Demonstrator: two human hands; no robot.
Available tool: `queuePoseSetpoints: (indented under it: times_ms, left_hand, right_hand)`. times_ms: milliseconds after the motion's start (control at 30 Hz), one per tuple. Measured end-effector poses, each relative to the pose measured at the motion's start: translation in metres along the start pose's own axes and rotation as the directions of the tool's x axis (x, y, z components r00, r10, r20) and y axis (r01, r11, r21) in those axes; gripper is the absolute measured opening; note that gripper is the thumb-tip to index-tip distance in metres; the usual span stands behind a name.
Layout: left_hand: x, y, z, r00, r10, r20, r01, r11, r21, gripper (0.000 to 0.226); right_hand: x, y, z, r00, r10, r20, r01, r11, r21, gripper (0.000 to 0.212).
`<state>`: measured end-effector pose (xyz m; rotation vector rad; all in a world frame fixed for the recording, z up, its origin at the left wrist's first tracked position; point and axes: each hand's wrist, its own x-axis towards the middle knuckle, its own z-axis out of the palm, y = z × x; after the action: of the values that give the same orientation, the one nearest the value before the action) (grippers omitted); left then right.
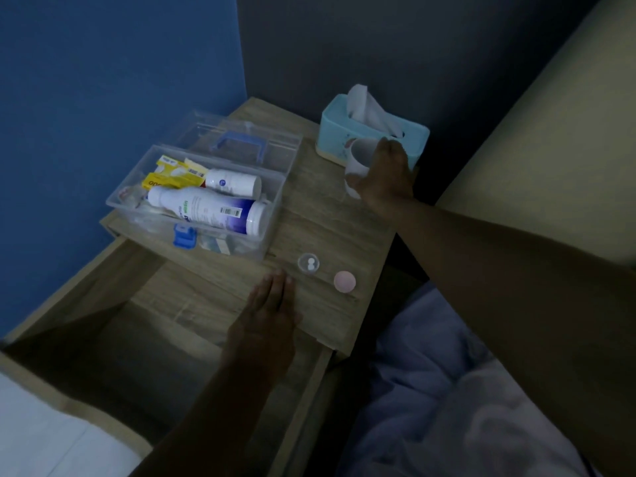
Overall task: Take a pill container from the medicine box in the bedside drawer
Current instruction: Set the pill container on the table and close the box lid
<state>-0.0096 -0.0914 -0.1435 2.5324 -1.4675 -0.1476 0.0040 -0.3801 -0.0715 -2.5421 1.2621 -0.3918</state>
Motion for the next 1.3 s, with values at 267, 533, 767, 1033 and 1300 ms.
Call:
queuePoseSetpoints:
  times_ms: [267,533,767,1033,1300]
  left_hand:
    - [-0.002,-0.001,0.000,1.000,-0.009,0.013,0.009,1.000,-0.009,0.056]
    - [-0.001,0.002,-0.009,0.999,-0.036,0.040,0.038,0.998,-0.056,0.053]
    - [0.001,0.005,-0.013,0.994,-0.053,0.098,0.062,0.994,-0.088,0.061]
    - [-0.001,0.005,-0.015,0.991,-0.065,0.120,0.078,0.992,-0.102,0.062]
    - [-0.004,-0.007,-0.027,0.978,-0.060,0.198,0.129,0.924,-0.359,0.058]
  right_hand:
    - [-0.019,-0.008,-0.027,0.993,-0.117,0.011,0.116,0.993,0.025,0.086]
    - [-0.069,-0.012,-0.040,0.968,-0.231,0.095,0.223,0.971,0.084,0.089]
    - [-0.090,-0.016,-0.037,0.971,-0.201,0.131,0.188,0.976,0.108,0.085]
    - [-0.102,-0.018,-0.032,0.977,-0.194,0.093,0.186,0.978,0.089,0.089]
    - [-0.098,-0.032,-0.045,0.961,-0.179,0.210,0.188,0.982,-0.020,0.096]
